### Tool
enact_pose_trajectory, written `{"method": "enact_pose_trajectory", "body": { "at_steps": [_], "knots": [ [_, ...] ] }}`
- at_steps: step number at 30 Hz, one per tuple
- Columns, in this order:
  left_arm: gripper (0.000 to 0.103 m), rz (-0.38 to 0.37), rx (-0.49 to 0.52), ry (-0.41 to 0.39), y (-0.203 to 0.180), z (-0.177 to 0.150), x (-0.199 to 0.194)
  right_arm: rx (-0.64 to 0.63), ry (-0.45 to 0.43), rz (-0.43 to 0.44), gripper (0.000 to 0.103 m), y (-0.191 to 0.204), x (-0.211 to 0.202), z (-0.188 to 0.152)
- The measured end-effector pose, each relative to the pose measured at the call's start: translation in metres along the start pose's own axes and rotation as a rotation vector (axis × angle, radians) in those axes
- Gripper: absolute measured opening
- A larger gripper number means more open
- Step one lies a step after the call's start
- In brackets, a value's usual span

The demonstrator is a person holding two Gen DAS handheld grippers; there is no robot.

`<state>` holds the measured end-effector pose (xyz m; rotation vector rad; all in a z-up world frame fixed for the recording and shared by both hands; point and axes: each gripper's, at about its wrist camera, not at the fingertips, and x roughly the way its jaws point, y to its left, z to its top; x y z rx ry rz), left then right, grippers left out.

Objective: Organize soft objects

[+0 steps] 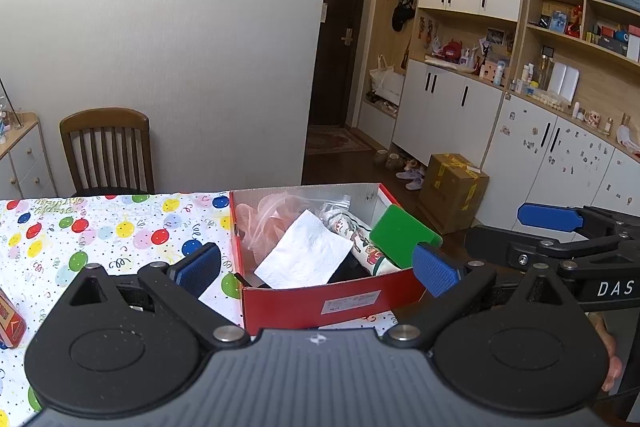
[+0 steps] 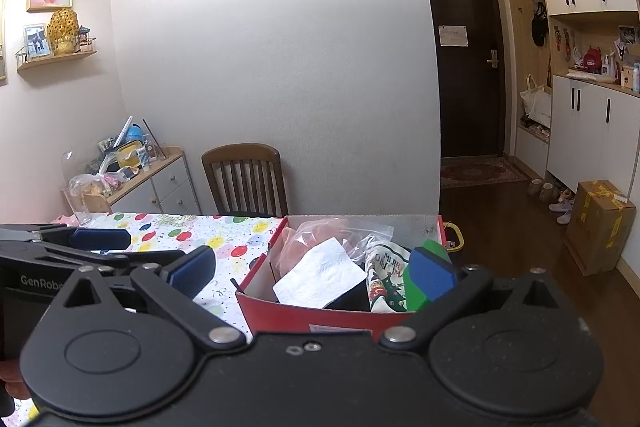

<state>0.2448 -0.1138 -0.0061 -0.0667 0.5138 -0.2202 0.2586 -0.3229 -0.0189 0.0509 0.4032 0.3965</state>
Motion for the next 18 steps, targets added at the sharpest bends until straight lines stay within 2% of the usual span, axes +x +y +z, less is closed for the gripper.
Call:
{"method": "enact_pose_trajectory", "body": {
  "at_steps": [18],
  "knots": [
    [0.103, -0.006, -0.017, 0.014, -0.0001, -0.0024, 0.0018, 0.016, 0.025, -0.006, 0.103, -0.0046, 0.0021, -0.0026]
  ]
}}
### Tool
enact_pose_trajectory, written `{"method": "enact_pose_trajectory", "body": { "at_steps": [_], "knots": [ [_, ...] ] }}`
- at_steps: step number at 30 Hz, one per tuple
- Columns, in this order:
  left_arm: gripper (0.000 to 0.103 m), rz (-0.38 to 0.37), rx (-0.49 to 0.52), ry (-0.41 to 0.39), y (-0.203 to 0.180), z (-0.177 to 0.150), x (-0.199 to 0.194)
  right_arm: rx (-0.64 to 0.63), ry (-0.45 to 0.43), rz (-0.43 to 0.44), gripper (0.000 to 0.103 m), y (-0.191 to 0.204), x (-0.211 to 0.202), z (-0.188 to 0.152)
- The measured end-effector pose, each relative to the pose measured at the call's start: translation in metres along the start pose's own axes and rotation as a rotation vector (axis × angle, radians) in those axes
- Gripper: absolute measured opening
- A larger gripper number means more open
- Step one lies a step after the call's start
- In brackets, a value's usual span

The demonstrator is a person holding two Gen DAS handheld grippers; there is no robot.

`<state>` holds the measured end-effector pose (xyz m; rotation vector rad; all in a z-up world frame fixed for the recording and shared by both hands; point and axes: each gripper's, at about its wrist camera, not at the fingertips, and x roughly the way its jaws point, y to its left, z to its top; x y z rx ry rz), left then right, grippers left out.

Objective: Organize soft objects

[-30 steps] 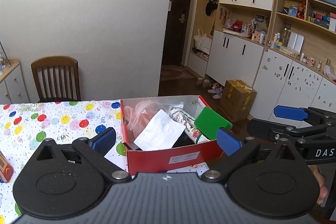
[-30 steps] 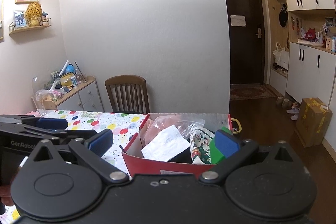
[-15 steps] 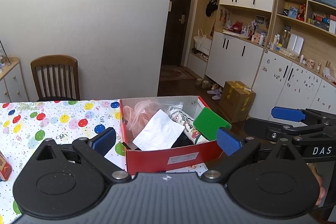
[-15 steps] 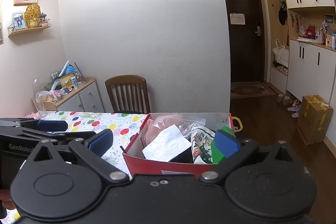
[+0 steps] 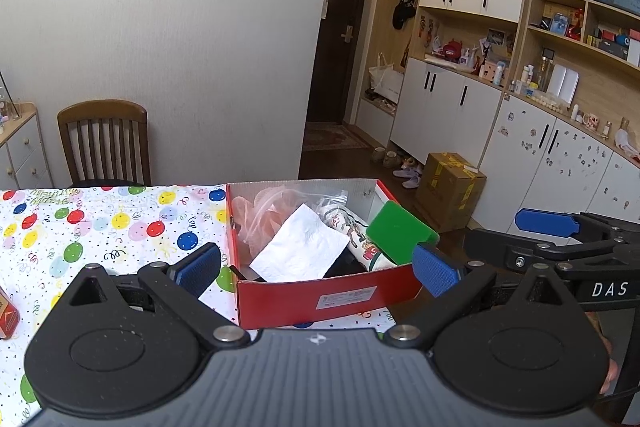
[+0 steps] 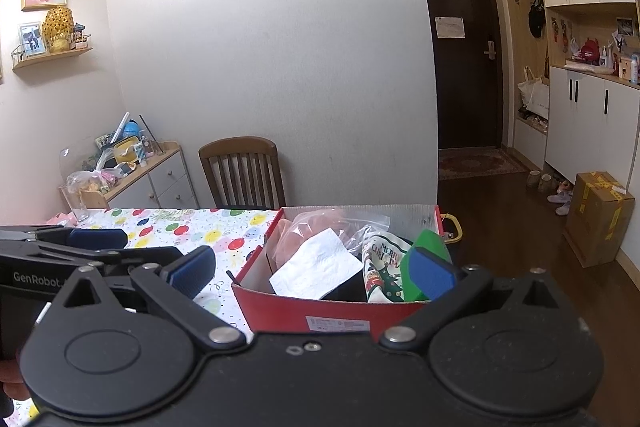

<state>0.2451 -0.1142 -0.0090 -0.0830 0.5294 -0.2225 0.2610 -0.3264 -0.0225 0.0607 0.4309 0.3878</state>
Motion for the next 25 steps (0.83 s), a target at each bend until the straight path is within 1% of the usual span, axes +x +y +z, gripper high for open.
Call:
{"method": "enact_pose_trajectory", "body": {
  "at_steps": [25],
  "knots": [
    [0.103, -0.014, -0.001, -0.016, -0.0024, 0.0016, -0.0007, 0.005, 0.012, -0.019, 0.103, -0.0021, 0.0027, -0.0008]
  ]
}}
